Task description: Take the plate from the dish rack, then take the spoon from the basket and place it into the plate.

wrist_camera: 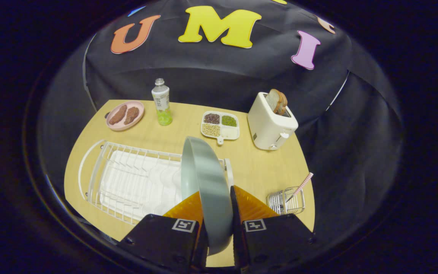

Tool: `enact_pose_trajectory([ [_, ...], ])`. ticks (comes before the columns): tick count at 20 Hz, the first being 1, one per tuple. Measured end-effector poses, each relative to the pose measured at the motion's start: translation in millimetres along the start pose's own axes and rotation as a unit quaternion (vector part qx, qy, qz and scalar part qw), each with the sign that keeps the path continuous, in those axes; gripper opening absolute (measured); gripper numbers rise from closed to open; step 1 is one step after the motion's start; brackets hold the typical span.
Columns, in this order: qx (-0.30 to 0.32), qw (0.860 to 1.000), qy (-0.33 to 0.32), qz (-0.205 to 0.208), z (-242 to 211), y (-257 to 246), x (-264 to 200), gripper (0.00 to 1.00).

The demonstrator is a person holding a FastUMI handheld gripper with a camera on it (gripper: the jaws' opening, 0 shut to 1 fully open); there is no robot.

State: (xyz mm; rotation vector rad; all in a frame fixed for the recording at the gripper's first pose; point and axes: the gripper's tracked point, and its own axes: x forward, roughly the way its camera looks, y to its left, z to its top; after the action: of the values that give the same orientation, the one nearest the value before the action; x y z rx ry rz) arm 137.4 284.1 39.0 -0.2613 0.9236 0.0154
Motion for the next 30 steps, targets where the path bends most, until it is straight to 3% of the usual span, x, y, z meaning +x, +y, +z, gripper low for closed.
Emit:
enact_pose_trajectory([
  [5,0.029,0.991,-0.024,0.129,-40.9,20.5,-29.8,0.32],
  [10,0.081,0.976,-0.011,0.199,-122.0,9.4,-20.7,0.32],
  [14,0.148,0.951,0.028,0.270,-183.2,9.0,-13.0,0.32],
  [19,0.190,0.931,0.049,0.306,-246.9,11.7,4.9,0.32],
  [23,0.243,0.901,0.084,0.351,-288.0,27.5,19.9,0.32],
  [30,0.291,0.880,0.100,0.362,-286.7,25.0,52.4,0.32],
])
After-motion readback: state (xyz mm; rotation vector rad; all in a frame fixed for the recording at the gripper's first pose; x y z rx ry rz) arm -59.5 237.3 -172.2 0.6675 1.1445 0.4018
